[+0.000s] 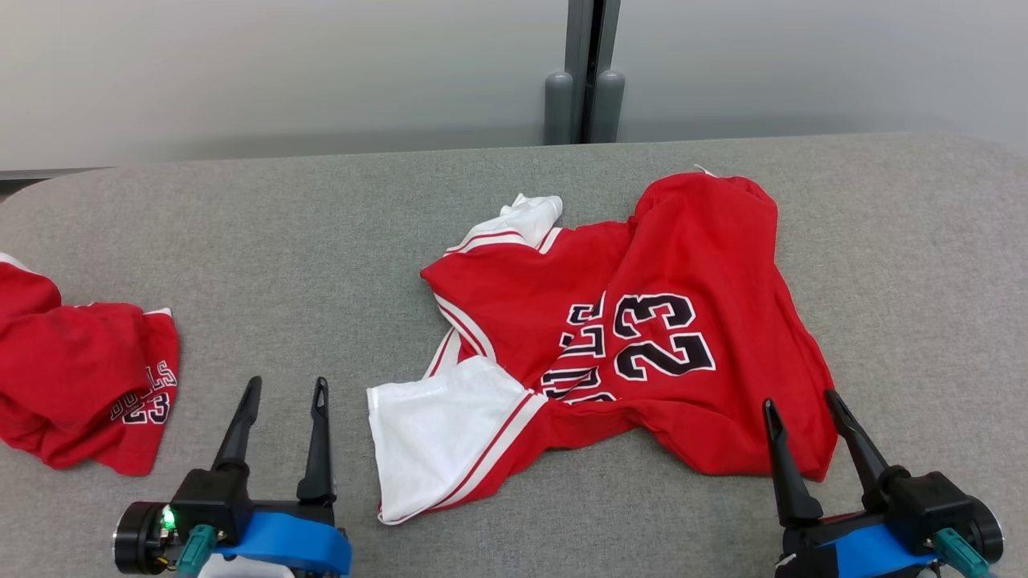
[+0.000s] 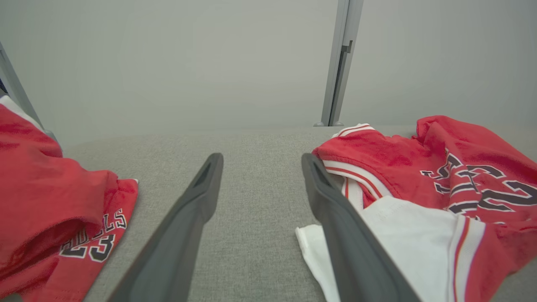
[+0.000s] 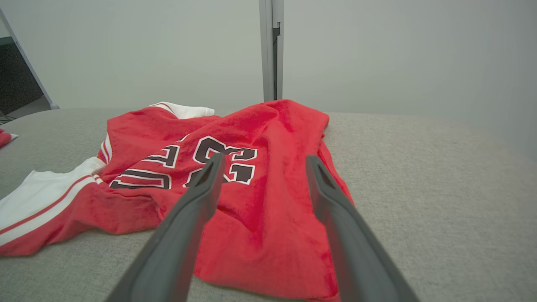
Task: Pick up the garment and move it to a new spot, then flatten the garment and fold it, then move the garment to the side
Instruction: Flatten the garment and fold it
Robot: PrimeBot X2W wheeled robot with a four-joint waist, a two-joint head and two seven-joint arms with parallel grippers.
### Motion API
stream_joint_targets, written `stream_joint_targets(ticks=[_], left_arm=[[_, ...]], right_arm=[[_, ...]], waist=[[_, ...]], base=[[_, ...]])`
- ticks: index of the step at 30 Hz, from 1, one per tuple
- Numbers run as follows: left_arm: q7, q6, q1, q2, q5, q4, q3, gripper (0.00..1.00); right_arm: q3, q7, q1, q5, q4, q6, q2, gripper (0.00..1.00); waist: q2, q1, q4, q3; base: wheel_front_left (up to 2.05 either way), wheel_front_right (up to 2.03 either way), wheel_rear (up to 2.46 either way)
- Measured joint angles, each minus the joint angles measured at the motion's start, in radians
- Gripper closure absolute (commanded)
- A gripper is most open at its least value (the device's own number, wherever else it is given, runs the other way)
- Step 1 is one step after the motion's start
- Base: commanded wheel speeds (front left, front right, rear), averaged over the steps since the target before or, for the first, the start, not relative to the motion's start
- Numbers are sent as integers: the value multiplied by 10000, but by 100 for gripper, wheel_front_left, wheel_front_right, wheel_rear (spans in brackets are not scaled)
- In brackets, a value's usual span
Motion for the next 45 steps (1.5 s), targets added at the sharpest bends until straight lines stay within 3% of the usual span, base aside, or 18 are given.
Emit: stream_joint_targets(ticks=[7, 15, 23, 33, 34, 36, 45], left_arm=[[0, -104, -475, 128, 35, 1026, -391, 0], [0, -148, -1361, 364, -219, 3097, -901, 0], [0, -199, -1959, 585, -840, 4815, -1879, 0], [-31, -199, -2737, 700, -1532, 5632, -2901, 0], [-31, -199, -2814, 700, -1597, 5682, -2949, 27], [-29, -201, -2931, 740, -1672, 5760, -2987, 100], [-15, -136, -3345, 986, -1666, 4897, -2406, 100]], right_arm=[[163, 0, -121, 88, 52, 0, 4, 0], [416, 4, -294, 121, 263, 0, 10, 0], [431, 2, -467, 159, 399, 0, 10, 0], [537, 2, -608, 203, 495, 0, 10, 0], [548, 2, -611, 203, 508, 0, 10, 0], [560, 2, -614, 203, 527, 0, 10, 0], [522, 0, -608, 249, 546, 0, 10, 0]], waist=[[0, 0, -133, 116], [0, 0, -434, 281], [0, 0, -708, 408], [0, 0, -853, 536], [0, 0, -863, 540], [0, 0, -882, 537], [0, 0, -829, 490]], base=[[0, 0, 0], [0, 0, 0], [0, 0, 0], [0, 0, 0], [0, 0, 0], [0, 0, 0], [0, 0, 0]])
